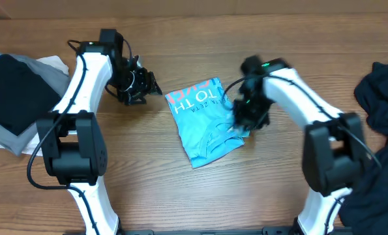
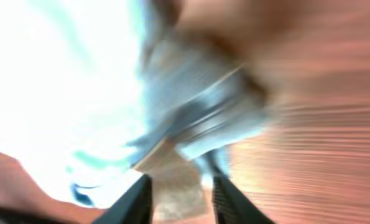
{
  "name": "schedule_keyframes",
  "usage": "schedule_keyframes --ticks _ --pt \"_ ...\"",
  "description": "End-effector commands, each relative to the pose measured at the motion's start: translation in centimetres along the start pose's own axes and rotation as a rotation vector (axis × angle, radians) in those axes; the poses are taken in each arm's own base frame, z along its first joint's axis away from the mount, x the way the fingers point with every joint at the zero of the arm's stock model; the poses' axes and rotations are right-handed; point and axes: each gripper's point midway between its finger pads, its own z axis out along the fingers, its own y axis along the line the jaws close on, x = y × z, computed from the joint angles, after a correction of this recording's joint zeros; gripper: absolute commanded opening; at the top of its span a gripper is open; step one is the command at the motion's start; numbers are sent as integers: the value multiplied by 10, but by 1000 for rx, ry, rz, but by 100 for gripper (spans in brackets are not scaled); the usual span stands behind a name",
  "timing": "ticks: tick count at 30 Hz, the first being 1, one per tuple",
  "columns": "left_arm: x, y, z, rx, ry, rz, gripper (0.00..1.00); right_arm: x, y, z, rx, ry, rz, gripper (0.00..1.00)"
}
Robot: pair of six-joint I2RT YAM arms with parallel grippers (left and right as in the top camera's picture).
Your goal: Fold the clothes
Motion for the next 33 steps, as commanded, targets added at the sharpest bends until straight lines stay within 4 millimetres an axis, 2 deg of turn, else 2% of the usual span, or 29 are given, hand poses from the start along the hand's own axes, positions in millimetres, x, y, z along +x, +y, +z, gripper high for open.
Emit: schedule_keyframes --ticks 1,3,5,10,13,15,19,22,23,25,26,28,29,33 --pt "32 -34 0 150 124 85 66 -29 -20 -58 -46 -197 20 44" --pt "47 -32 11 110 173 94 67 -32 -28 -56 -49 -191 14 43" --pt "61 -29 27 72 217 96 67 -31 -28 -50 -55 -169 -9 43" --pt "99 -22 76 24 314 23 67 -29 -15 -26 -60 -141 -66 44" --pt "122 -21 101 2 357 46 67 -30 -14 -25 -61 -146 -69 44" --pt "124 -19 111 -30 343 50 68 -29 -14 -24 -60 -141 -66 44" --pt "114 -16 128 -116 257 20 69 -23 -16 -24 -54 -118 -59 44" --pt "109 -25 136 -117 218 8 68 -21 -17 -23 -52 -110 -56 44" --pt "105 -26 138 -122 197 0 61 -21 -17 -23 -52 -109 -56 43" --pt "98 -26 139 -129 165 -3 28 -20 -17 -23 -50 -103 -54 43" --pt "95 -24 139 -139 152 -7 17 -19 -18 -23 -49 -99 -53 43" --pt "88 -14 136 -178 122 -21 5 -17 -18 -23 -47 -93 -53 43" --pt "82 -3 132 -210 105 -40 4 -16 -18 -23 -45 -88 -57 43" --pt "67 19 114 -224 86 -77 4 -16 -19 -23 -44 -86 -63 43"
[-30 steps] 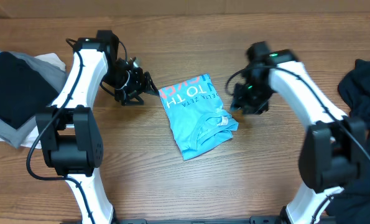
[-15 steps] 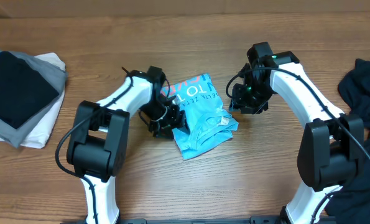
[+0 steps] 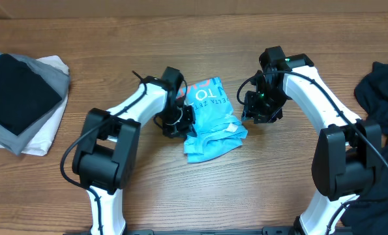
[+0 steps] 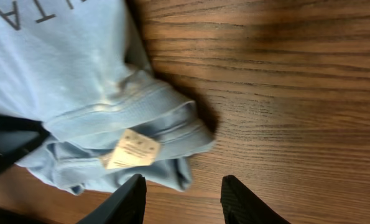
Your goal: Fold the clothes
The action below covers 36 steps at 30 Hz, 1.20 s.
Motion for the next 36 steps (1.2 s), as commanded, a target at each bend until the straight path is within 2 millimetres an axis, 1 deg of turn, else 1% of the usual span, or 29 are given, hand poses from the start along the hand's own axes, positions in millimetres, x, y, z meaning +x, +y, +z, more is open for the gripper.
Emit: schedule_keyframes --ticks 1,4,6,7,8,9,10,12,15,19,22,25,29,31,32,34,36 --pt "-36 57 -27 -133 -108 -65 4 1 0 1 -7 4 -12 43" --pt "-60 71 -63 -161 -170 -17 4 1 0 1 -7 4 -12 43" --pt "-76 84 -95 -222 -231 -27 4 1 0 1 -6 7 -11 43" --pt "-87 92 -119 -260 -278 -37 4 3 0 1 -5 11 -10 43" --pt "-98 102 -147 -307 -336 -58 4 3 -1 1 -4 15 -9 43" --pt "-103 106 -161 -330 -365 -66 4 3 -1 1 -4 15 -9 43" --pt "-109 114 -183 -365 -409 -77 4 4 -1 1 -4 16 -8 43" --pt "-118 126 -217 -404 -480 -99 4 4 -1 1 -3 18 -8 43" --pt "-127 138 -243 -392 -533 -106 4 4 -1 1 -3 19 -7 43" --pt "-130 149 -251 -391 -545 -102 4 5 -1 1 -3 21 -7 43" --pt "-133 150 -258 -401 -560 -57 4 6 -1 1 -2 24 -6 43" --pt "-137 145 -265 -391 -585 -43 4 6 -1 1 -2 26 -5 43" --pt "-142 130 -271 -323 -608 -15 4 7 -1 1 -1 29 -4 43" --pt "-142 128 -272 -315 -612 -12 4 7 -1 1 -1 29 -4 43" --pt "-141 128 -271 -316 -606 -14 4 7 -1 1 -1 29 -4 43" --pt "-131 128 -264 -304 -556 -22 4 7 -2 1 -1 29 -4 43" --pt "-118 120 -254 -246 -491 -22 4 7 -1 1 -1 29 -4 43"
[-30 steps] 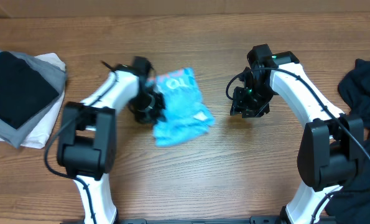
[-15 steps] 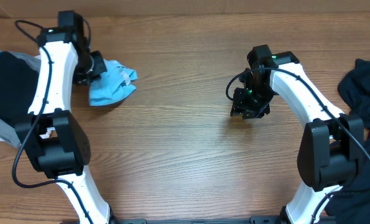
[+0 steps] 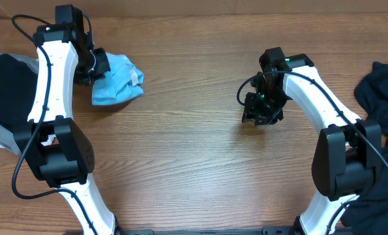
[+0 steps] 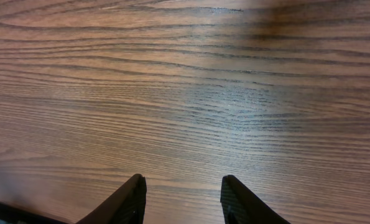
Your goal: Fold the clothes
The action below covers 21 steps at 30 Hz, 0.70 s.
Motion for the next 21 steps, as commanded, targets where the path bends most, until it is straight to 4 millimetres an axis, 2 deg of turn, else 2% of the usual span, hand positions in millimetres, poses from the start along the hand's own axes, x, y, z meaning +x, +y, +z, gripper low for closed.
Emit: schedule_keyframes --ticks 1,4,8,13,16,19,21 --pt "14 -23 -10 128 63 20 4 0 0 1 -7 3 -9 43" --pt "29 -47 -15 276 139 -23 4 1 0 1 -7 4 -8 43" --pt "34 -78 -21 467 183 -75 4 0 0 1 -7 3 -8 43" --pt "45 -99 -16 495 230 -90 4 0 0 1 -7 3 -9 43" --pt "65 -120 -6 489 278 -48 4 0 0 1 -7 3 -9 43" --pt "99 -144 15 466 357 -7 4 1 0 1 -6 6 -19 43" --pt "122 -153 30 447 406 18 4 2 -2 1 5 11 -17 43"
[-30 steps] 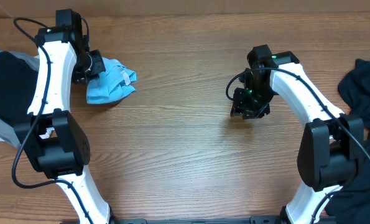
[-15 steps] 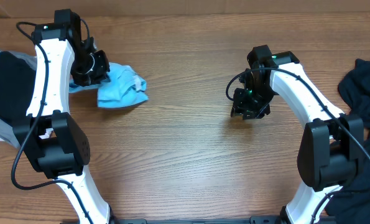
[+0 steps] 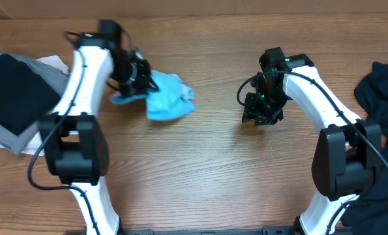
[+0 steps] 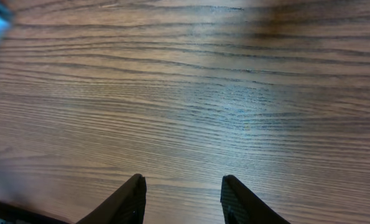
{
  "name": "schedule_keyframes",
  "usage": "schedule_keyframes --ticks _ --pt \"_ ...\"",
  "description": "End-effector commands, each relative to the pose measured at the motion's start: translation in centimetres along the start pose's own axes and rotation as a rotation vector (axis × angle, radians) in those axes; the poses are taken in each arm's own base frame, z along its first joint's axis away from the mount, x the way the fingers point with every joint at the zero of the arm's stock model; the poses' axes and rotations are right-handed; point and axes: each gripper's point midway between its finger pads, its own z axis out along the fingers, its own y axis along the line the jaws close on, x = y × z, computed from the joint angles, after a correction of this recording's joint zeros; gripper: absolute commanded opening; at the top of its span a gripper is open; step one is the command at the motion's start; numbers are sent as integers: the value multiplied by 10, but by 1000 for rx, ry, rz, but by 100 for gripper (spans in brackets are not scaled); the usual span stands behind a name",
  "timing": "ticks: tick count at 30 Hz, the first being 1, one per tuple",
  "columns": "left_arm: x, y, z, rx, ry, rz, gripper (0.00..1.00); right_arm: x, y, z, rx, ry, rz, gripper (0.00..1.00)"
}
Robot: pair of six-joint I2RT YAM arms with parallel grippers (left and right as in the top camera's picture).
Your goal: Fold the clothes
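A bunched light blue shirt lies or hangs left of the table's middle, blurred in the overhead view. My left gripper is at the shirt's left edge and looks shut on the cloth. A sliver of the shirt shows at the top left corner of the right wrist view. My right gripper stands right of centre, well apart from the shirt. In its wrist view the right gripper is open over bare wood, with nothing between its fingers.
A stack of folded clothes, black on grey on white, sits at the left edge. A heap of dark clothes lies at the right edge. The wooden table shows bare between them and along the front.
The left gripper and the blue shirt have moved right, from beside the folded stack toward the table's middle. The right arm has not moved and its gripper is still open.
The blue shirt lay folded at the centre, my right gripper at its right edge and the left gripper off to its left. Then the left gripper was on the bunched shirt and the right stood back, open. Later the shirt was beside the stack; now it is nearer the middle.
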Motion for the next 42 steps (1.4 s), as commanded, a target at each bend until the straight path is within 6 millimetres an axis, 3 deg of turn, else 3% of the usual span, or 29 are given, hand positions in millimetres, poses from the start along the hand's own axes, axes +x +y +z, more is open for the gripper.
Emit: schedule_keyframes --ticks 1,5,8,11,13,16,20,24,27,36,39,42 --pt "42 -7 45 -11 136 -15 4 3 -3 1 6 12 -11 43" --pt "62 10 61 -90 191 -37 4 12 5 1 -36 53 -11 44" --pt "64 16 61 -124 194 -42 4 25 30 1 -137 106 -21 45" --pt "62 19 61 -139 185 -38 4 31 58 5 -216 119 -73 54" --pt "62 25 60 -173 182 -38 4 29 80 13 -246 96 -91 57" --pt "66 34 58 -235 187 -39 4 27 95 21 -258 76 -67 59" --pt "79 44 66 -297 217 -31 4 40 120 45 -299 102 -29 65" --pt "85 53 73 -327 230 -27 4 52 125 66 -289 130 63 75" --pt "90 58 76 -335 246 -34 5 53 134 79 -334 129 91 77" --pt "111 64 85 -364 305 -31 16 18 139 98 -360 -13 182 77" --pt "121 66 91 -376 329 -24 24 13 137 113 -343 -14 215 76" --pt "129 66 95 -387 347 -13 29 3 133 125 -327 -43 220 61"
